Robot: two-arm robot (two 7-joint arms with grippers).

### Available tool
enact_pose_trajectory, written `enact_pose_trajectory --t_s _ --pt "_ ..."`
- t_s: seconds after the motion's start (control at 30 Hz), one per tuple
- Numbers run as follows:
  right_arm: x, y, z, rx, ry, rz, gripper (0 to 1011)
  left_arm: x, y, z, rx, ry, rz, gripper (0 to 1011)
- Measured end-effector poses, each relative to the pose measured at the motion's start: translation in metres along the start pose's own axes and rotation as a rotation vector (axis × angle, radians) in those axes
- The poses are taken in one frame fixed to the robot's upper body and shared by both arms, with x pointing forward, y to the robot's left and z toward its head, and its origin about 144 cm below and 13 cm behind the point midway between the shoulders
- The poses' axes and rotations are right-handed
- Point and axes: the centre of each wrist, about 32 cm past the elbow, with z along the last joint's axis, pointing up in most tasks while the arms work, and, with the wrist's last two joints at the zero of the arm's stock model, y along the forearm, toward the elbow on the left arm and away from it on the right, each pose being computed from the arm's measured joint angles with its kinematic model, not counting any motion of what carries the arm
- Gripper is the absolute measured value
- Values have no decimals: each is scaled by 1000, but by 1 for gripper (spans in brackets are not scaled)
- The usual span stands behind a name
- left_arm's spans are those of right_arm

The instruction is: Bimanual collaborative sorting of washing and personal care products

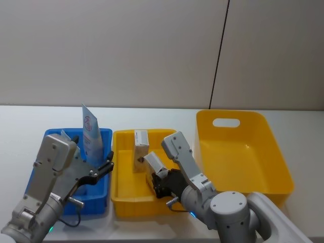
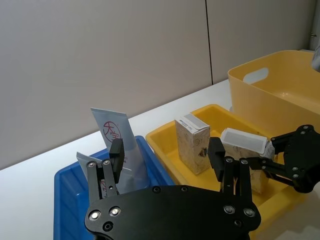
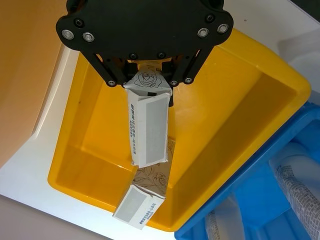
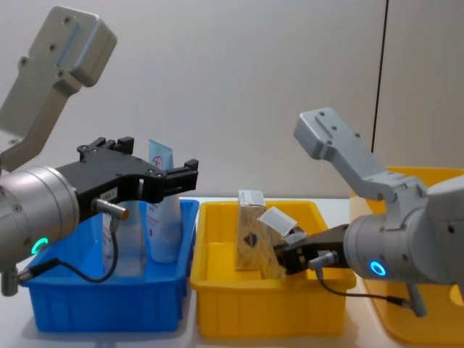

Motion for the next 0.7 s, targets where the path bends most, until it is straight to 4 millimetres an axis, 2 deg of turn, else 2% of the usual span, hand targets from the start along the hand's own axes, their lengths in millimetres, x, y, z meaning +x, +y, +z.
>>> enact_pose_trajectory --t_s 0.7 --pt "1 -4 1 27 -15 7 222 0 0 0 0 0 0 1001"
